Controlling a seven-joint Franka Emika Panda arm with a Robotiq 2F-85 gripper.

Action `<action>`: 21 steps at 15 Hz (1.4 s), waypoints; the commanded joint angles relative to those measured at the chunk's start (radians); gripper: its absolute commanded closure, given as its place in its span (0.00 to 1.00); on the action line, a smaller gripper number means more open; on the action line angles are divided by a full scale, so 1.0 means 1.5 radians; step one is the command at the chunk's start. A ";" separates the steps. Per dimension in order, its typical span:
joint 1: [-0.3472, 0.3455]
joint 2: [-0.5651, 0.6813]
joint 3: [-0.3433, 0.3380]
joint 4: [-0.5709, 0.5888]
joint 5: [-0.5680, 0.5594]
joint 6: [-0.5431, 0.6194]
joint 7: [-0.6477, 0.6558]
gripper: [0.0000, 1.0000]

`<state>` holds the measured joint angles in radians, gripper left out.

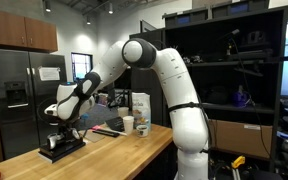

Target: Put the console on top of the black box.

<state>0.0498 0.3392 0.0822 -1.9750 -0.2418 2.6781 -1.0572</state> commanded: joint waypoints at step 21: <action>-0.033 -0.074 0.000 0.039 0.054 -0.165 0.007 0.00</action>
<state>0.0122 0.2748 0.0820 -1.9124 -0.1798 2.5023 -1.0599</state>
